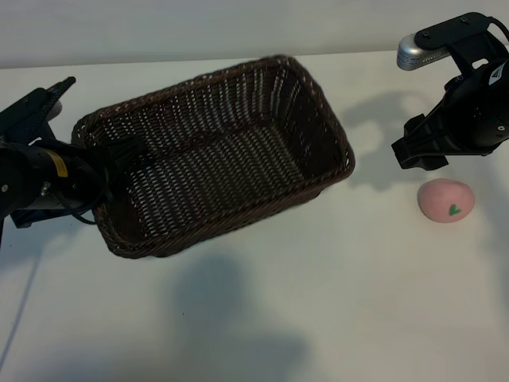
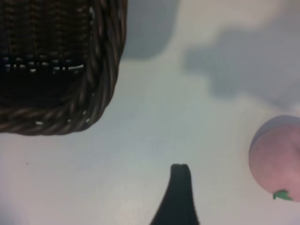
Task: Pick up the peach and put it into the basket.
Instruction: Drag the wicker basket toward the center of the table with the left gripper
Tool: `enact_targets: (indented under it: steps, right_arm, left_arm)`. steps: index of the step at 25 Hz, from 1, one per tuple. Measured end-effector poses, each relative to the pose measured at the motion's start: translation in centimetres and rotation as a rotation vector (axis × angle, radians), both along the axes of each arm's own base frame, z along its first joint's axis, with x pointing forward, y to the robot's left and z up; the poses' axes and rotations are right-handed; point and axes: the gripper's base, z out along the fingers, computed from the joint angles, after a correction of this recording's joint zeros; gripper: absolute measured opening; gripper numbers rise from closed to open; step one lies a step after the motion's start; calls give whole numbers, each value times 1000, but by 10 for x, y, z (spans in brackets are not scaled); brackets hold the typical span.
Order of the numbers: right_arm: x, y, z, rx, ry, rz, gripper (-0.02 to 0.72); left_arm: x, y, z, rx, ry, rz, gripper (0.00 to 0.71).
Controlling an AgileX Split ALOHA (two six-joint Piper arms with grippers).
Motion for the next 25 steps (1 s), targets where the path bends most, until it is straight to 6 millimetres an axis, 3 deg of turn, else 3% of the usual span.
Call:
enact_targets:
  steps: [7, 17, 20, 25]
  right_arm:
    - [0, 0, 0, 0, 0, 0, 595]
    - [0, 0, 0, 0, 0, 0, 595]
    - [0, 0, 0, 0, 1, 0, 595]
    - [0, 0, 0, 0, 1, 0, 595]
  left_arm:
    - [4, 0, 5, 21, -13, -43, 157]
    - [57, -26, 35, 93, -3, -308, 157]
    - [71, -32, 32, 72, 0, -325, 157]
    - [89, -38, 11, 68, 40, -326, 157]
